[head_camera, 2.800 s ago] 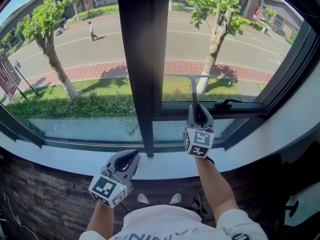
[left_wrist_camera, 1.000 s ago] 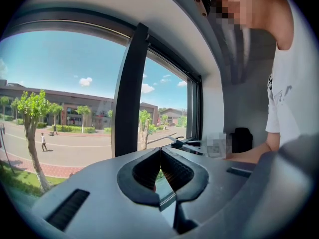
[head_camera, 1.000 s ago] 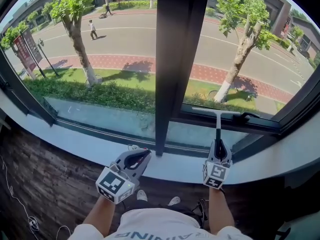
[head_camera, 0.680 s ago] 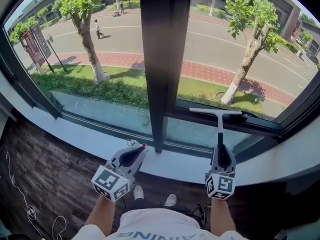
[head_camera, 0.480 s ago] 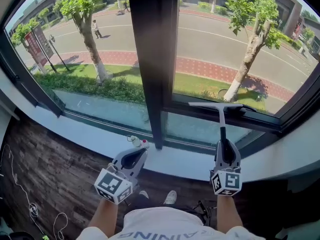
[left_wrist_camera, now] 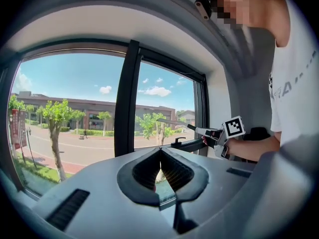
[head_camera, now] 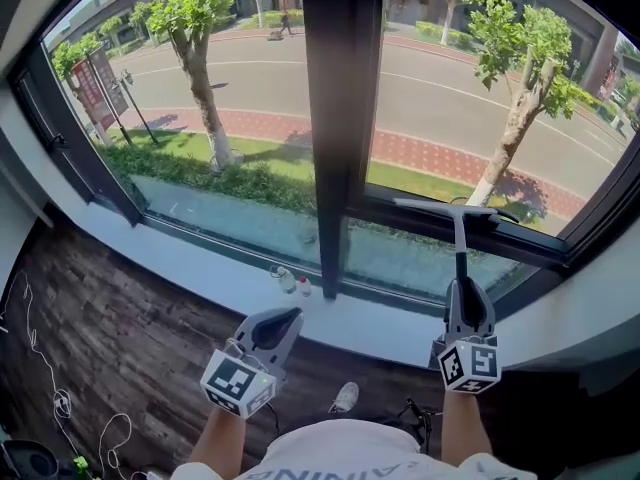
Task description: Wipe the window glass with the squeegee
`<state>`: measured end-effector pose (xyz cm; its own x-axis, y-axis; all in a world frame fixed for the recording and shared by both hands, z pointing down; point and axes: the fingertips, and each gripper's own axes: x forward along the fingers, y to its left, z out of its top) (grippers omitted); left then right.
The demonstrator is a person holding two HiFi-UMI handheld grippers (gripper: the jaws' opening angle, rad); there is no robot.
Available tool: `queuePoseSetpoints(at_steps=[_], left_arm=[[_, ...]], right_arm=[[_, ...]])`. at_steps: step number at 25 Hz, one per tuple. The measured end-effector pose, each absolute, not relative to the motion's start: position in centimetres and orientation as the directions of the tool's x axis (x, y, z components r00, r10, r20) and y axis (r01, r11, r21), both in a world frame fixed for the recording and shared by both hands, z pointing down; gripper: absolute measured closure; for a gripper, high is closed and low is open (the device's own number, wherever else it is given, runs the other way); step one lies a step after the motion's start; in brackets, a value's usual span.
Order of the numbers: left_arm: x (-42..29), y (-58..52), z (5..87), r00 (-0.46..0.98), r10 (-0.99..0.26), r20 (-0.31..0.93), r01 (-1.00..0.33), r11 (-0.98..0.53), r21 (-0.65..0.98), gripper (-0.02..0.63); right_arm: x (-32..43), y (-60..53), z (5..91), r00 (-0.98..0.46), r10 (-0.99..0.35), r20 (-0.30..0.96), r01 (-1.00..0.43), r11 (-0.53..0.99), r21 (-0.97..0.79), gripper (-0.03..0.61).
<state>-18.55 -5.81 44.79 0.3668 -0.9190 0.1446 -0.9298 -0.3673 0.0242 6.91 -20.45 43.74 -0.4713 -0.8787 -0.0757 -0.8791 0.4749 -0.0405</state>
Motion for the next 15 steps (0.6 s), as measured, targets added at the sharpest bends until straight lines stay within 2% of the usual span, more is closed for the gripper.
queuePoseSetpoints(at_steps=[8,15], left_arm=[[-16.9,1.9,48.4,0.399,-0.902,0.167,-0.917,-0.386,0.103,0.596],[-11.4,3.4,44.5,0.495,-0.861,0.118,-0.869,-0.488,0.084,0.595]], right_arm=[[9.1,-11.7,43.1,-0.449,-0.893,-0.014,-0.892,0.449,-0.050,0.479],[16.0,-6.8,39.4,-0.350,-0.935,-0.061,-0.935,0.353,-0.042,0.479]])
